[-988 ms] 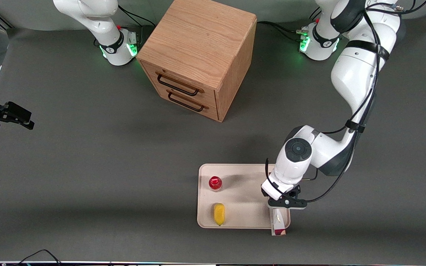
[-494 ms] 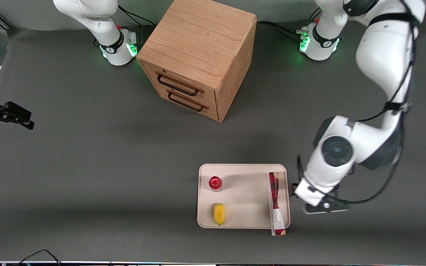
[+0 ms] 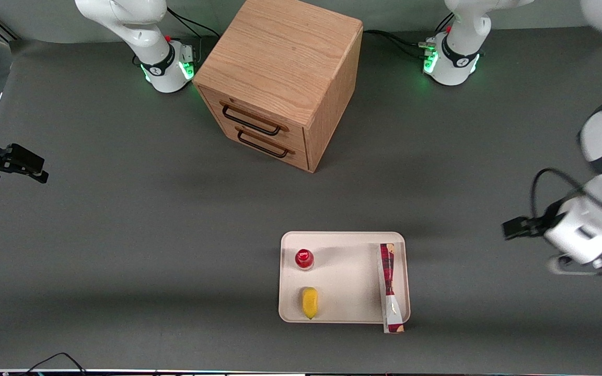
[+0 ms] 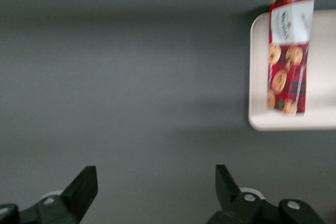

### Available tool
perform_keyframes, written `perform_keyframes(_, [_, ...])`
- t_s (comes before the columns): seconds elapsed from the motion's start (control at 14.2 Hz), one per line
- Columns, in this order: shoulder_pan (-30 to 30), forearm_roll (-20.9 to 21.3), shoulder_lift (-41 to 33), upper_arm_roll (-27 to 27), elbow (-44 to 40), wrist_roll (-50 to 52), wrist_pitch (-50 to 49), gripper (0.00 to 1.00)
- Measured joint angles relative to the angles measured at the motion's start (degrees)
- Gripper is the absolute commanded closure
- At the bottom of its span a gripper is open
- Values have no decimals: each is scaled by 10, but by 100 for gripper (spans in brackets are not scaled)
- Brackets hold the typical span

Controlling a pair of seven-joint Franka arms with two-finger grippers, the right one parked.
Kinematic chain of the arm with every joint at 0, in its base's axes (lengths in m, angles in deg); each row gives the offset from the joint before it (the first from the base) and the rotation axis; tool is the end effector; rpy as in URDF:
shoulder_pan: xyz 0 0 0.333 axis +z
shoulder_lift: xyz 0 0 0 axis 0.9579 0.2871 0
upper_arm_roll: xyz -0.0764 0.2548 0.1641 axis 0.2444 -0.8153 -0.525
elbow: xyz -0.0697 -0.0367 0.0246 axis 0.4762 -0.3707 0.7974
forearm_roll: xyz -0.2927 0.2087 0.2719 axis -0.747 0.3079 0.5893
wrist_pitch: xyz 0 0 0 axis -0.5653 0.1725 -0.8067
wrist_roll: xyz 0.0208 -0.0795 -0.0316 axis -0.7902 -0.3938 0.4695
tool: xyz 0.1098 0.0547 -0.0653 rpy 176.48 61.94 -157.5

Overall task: Place red cookie box on tray
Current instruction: 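Open the left gripper and lift it away from the box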

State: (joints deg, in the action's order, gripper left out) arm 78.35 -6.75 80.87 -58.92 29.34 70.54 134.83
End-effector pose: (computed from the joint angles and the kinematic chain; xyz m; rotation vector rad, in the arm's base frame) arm 0.7284 -0.0351 0.5058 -3.1109 0.0672 0.0103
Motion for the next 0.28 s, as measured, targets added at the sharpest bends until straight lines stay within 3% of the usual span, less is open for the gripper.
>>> perform_keyframes(0.28, [-1, -22, -61, -41, 2, -25, -76, 0])
